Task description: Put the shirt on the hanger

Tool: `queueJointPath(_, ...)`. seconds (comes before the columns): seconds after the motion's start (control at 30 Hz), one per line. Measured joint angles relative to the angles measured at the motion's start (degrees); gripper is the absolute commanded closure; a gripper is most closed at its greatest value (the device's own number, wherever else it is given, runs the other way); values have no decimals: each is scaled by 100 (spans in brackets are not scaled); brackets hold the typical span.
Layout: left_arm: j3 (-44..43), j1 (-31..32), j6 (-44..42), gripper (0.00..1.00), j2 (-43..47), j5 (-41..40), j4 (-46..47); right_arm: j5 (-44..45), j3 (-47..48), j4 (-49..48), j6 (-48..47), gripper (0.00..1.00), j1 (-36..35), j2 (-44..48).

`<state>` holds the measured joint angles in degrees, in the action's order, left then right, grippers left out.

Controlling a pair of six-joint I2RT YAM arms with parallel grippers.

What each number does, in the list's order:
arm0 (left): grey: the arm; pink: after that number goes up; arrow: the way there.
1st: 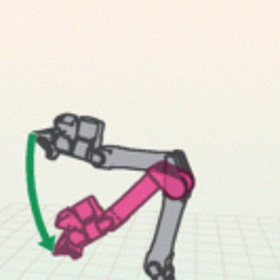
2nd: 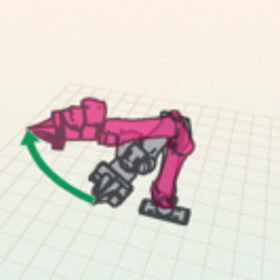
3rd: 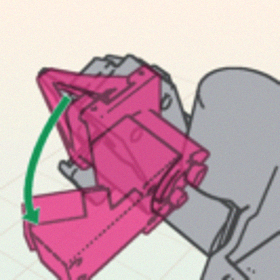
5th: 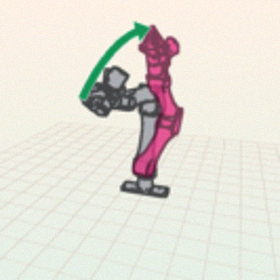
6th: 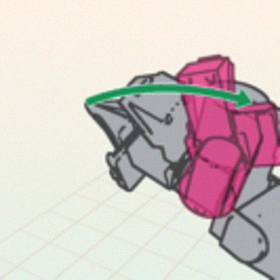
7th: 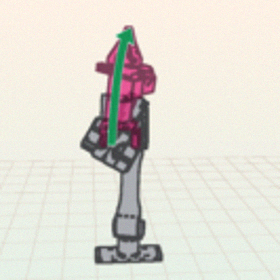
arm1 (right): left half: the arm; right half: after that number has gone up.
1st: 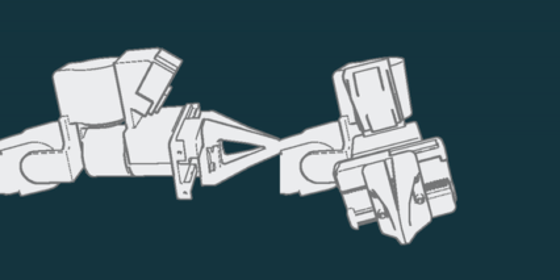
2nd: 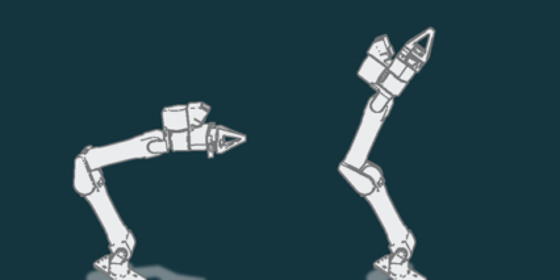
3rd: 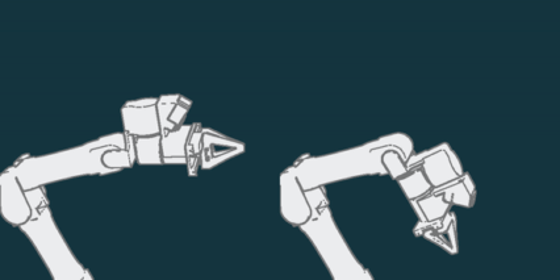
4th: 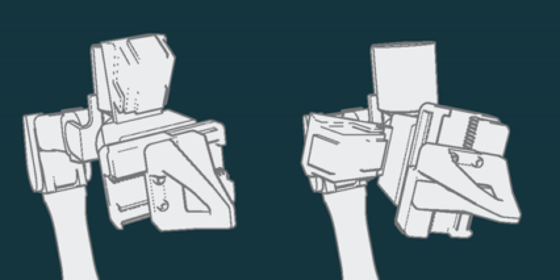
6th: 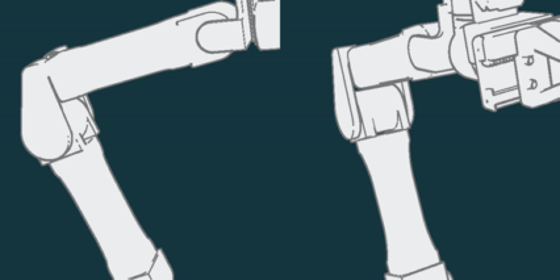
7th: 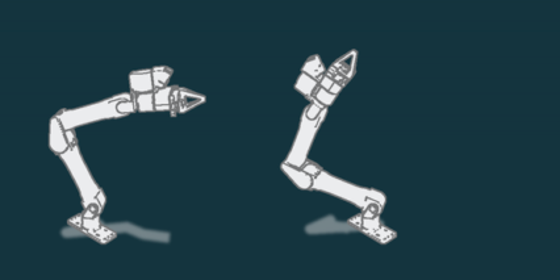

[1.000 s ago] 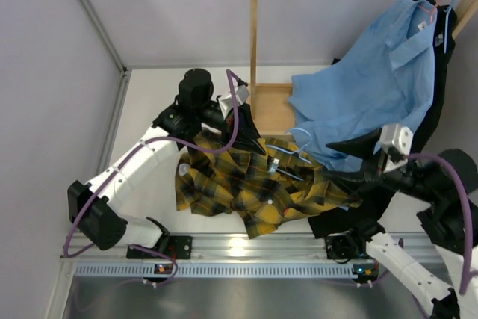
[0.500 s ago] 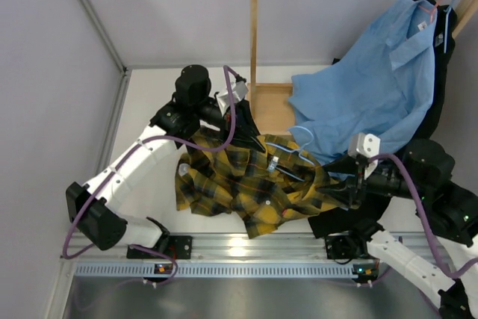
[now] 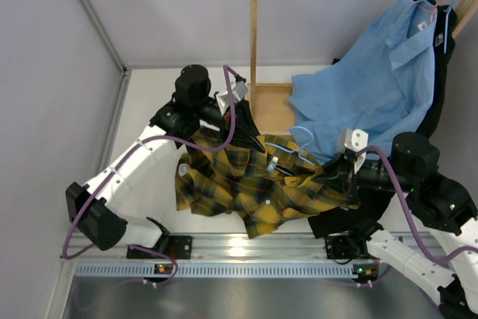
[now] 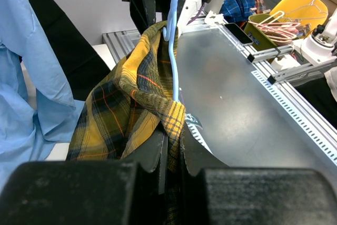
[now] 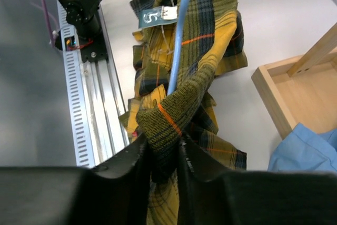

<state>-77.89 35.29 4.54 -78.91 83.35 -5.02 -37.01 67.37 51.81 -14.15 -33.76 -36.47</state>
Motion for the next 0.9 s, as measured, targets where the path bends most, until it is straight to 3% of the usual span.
queueJointPath(0.1,0,13,-4,100,0,2,-2,33,-177,-199,114,83,-4,72)
queueJointPath(0.13,0,15,-4,100,0,2,-2,33,-245,-321,162,88,-4,109)
queueJointPath(0.17,0,17,-4,100,2,2,-2,55,-308,-452,229,100,-9,151)
queueJointPath(0.33,-2,15,-35,99,2,-4,0,343,-645,-1012,656,100,-15,461)
queueJointPath(0.4,-2,15,-66,84,9,-61,0,448,-719,-1137,789,100,-22,551)
queueJointPath(0.43,-2,15,-92,60,22,-120,0,496,-741,-1193,831,100,-22,579)
queueJointPath(0.5,-2,20,-188,26,92,-385,2,713,-741,-1270,931,100,-22,629)
queueJointPath(0.53,-2,26,-201,2,146,-564,-2,846,-741,-1311,957,100,-22,669)
queueJointPath(0.73,-164,50,-81,2,501,-2304,-90,1591,-686,-1298,1064,100,-24,896)
queueJointPath(0.9,-275,59,146,2,1213,-5075,-424,2385,-37,-975,1071,100,-26,782)
